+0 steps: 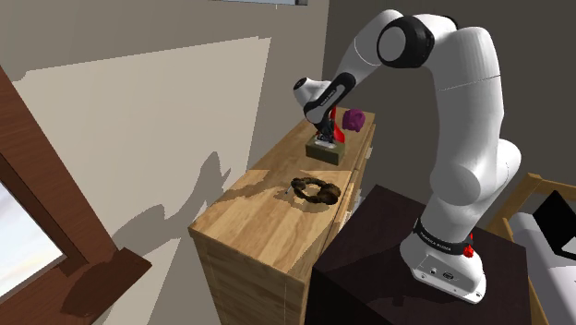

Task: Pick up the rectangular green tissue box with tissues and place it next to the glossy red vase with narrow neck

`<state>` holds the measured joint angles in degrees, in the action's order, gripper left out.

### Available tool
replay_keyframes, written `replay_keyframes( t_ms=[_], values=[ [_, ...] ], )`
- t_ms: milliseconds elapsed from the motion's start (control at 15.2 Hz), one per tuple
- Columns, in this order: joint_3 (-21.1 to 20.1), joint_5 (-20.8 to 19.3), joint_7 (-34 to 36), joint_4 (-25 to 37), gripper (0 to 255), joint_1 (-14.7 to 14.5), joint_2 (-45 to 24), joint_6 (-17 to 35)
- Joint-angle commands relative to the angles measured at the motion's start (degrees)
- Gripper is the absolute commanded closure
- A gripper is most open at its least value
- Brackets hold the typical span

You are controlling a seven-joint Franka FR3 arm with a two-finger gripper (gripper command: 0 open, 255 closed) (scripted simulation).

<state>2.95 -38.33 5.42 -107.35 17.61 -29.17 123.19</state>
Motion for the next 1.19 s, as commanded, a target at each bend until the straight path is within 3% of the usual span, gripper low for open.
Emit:
replay_keyframes(
  t_ms=[0,1122],
  values=[
    [0.16,-0.37,0.68,0.29,255,0.03,-1.43,1.03],
    [1.01,-2.37,4.68,1.95,255,-0.21,-9.09,6.14]
  ],
)
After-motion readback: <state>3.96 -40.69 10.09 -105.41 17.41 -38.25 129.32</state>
